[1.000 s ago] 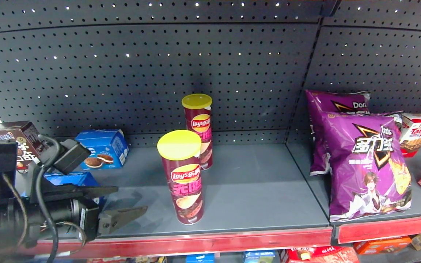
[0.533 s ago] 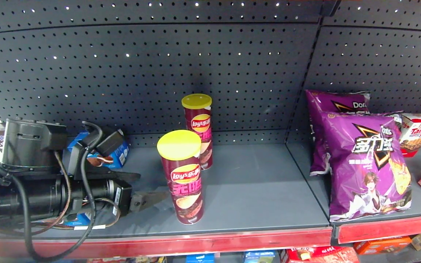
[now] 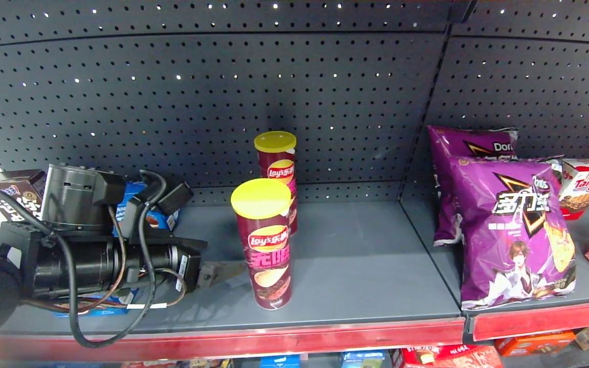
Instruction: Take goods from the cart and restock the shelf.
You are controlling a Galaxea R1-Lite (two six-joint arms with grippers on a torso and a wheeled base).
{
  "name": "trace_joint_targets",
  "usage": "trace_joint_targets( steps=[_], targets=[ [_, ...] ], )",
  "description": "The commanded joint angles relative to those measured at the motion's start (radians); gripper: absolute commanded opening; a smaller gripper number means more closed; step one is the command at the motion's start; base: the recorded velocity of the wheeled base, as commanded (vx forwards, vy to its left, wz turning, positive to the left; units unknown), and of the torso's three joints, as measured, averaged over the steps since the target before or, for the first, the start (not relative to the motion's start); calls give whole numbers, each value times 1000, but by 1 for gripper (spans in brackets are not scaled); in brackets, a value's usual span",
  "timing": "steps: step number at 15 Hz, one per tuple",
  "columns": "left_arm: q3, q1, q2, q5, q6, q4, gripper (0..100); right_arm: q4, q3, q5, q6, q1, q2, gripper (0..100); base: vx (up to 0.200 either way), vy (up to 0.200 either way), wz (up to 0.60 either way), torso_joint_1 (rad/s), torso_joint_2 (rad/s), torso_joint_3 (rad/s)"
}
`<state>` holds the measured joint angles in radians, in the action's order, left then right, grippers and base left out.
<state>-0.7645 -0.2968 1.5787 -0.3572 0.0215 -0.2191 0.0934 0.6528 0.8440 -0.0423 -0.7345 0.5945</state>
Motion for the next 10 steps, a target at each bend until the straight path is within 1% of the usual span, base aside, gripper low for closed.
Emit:
trace_joint_targets(
  steps=[1, 8, 10],
  targets=[
    [-15, -5, 18, 0, 0, 0, 100, 0, -8, 0, -1, 1, 4, 100, 0, 0, 0, 0, 0, 0],
    [-22, -8, 20, 0, 0, -2, 100, 0, -22, 0, -1, 13, -10, 100, 0, 0, 0, 0, 0, 0],
    [-24, -15, 29, 0, -2, -20, 100, -1, -32, 1, -1, 15, -19, 100, 0, 0, 0, 0, 0, 0]
  ],
)
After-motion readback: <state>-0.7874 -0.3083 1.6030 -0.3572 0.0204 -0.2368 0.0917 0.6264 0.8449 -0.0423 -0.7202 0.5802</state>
